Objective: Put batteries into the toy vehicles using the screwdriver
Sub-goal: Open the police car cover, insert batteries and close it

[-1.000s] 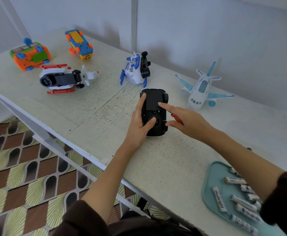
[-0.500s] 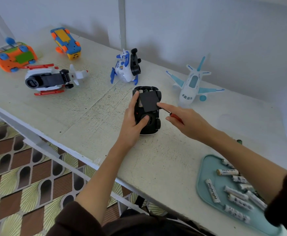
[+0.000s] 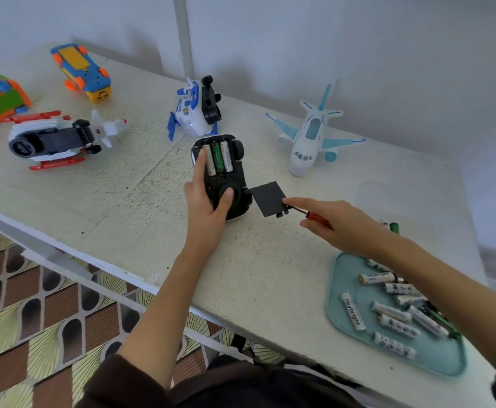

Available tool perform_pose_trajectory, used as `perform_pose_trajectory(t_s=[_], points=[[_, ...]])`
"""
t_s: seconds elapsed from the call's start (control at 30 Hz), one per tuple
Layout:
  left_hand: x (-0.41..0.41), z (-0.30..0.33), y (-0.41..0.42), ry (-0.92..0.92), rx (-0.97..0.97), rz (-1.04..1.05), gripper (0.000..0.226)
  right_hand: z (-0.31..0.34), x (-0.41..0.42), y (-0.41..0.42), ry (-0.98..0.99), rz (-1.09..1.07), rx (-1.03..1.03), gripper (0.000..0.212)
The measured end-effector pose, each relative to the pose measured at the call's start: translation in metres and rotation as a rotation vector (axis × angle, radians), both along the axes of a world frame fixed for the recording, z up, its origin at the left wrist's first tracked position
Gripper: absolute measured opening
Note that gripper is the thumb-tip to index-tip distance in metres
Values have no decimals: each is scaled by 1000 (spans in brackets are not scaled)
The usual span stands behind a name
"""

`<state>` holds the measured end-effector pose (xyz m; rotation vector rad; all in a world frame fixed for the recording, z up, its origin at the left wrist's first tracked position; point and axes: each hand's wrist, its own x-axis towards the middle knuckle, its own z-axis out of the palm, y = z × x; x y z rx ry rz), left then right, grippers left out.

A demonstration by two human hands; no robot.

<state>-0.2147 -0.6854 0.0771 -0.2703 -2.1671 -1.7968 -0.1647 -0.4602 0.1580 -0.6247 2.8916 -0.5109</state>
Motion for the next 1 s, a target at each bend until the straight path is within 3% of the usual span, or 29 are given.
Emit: perform_pose_trajectory(t_s=[0.27,0.47,0.8,0.9,1.0], points=[[-1,0,0,36,-14,20,72,2,-3,-7,-233,25,115,43],[4,3,1,5,-24,63,72,13,4,-11,-273,55,174,43],[3,10,2,39,-26,-24,69,39,13,5,-489,9,228,58],[0,15,8,49,-69,-73,68,58,11,12,-398,-47,218,37],[-3,26,21,66,-82,-138,67,71,8,18,-170,-175,-9,15]])
